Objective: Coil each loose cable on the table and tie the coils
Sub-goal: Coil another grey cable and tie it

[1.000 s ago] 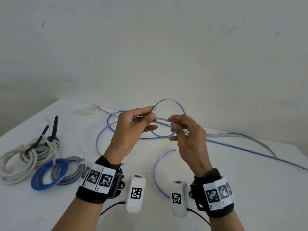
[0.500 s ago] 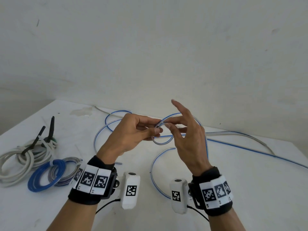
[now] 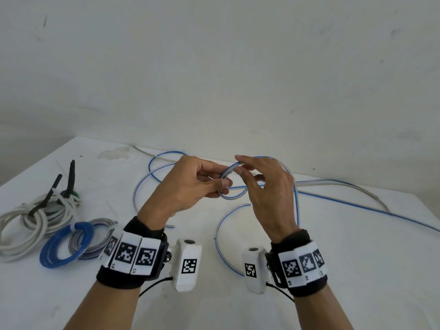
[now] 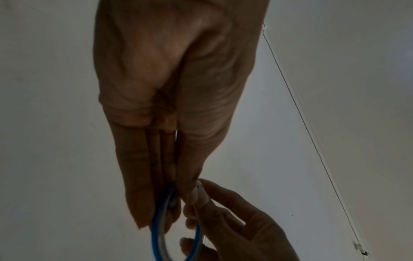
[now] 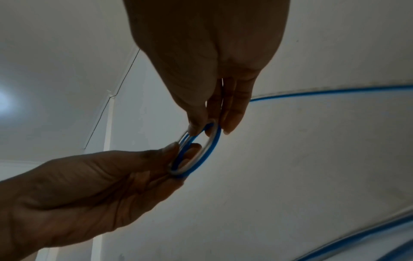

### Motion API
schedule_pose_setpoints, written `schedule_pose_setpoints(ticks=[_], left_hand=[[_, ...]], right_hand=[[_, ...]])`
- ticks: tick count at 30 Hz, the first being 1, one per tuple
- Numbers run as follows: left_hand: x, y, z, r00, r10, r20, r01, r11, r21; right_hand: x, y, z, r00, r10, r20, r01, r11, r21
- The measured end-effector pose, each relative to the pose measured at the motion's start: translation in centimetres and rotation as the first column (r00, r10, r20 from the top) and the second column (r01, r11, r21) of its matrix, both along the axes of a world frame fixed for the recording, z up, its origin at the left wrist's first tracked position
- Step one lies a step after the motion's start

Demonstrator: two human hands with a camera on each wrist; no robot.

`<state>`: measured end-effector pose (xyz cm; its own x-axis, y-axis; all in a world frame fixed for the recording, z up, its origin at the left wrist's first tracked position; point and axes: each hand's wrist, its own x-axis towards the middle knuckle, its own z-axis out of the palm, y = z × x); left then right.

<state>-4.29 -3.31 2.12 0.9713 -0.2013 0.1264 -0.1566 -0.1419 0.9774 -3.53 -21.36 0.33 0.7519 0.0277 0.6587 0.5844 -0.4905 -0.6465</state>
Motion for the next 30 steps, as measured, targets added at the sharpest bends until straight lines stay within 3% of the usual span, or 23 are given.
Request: schedule_pose_setpoints(ticks=[3, 7, 9, 12, 15, 18, 22, 30], left_hand=[[0.1, 0.2, -0.3, 1.000, 0.023, -0.012, -0.022, 1.000, 0.008], [0.0, 0.8, -0.1, 0.999, 0.045, -0.008, -0.044, 0.998, 0.039], [0.0, 1.0, 0.3, 0.999, 0.052, -0.015, -0.052, 0.998, 0.029], [-0.1, 1.3, 0.7, 0.998, 0.050, -0.033, -0.051, 0.998, -0.040], [-0.2, 1.6, 1.0, 0.997, 0.060, -0.045, -0.067, 0.984, -0.164], [-0.4, 1.6, 1.2, 0.997, 0.076, -0.021, -0.078, 0.970, -0.229], [-0.5, 1.4, 1.3, 0.998, 0.054, -0.021, -0.058, 0.956, -0.286], [-0.6, 0.7, 1.3, 0.998, 0.060, -0.014, -0.061, 0.939, -0.337]], right_hand=[[0.2, 0.3, -0.4, 0.998, -0.051, 0.033, 0.052, 0.997, -0.049], [0.2, -0.2, 0.0, 0.964, -0.232, 0.130, 0.260, 0.928, -0.267], [0.4, -0.7, 0.1, 0.982, -0.162, 0.097, 0.182, 0.947, -0.266], [0.6, -1.2, 0.5, 0.993, 0.056, -0.103, -0.059, 0.998, -0.025], [0.3, -1.0, 1.0, 0.974, 0.148, -0.171, -0.117, 0.977, 0.180], [-0.1, -0.4, 1.3, 0.940, 0.274, -0.205, -0.181, 0.906, 0.382], [-0.4, -0.3, 1.5, 0.913, 0.343, -0.220, -0.216, 0.865, 0.453], [-0.8, -0.1, 1.7, 0.928, 0.318, -0.193, -0.179, 0.837, 0.517]])
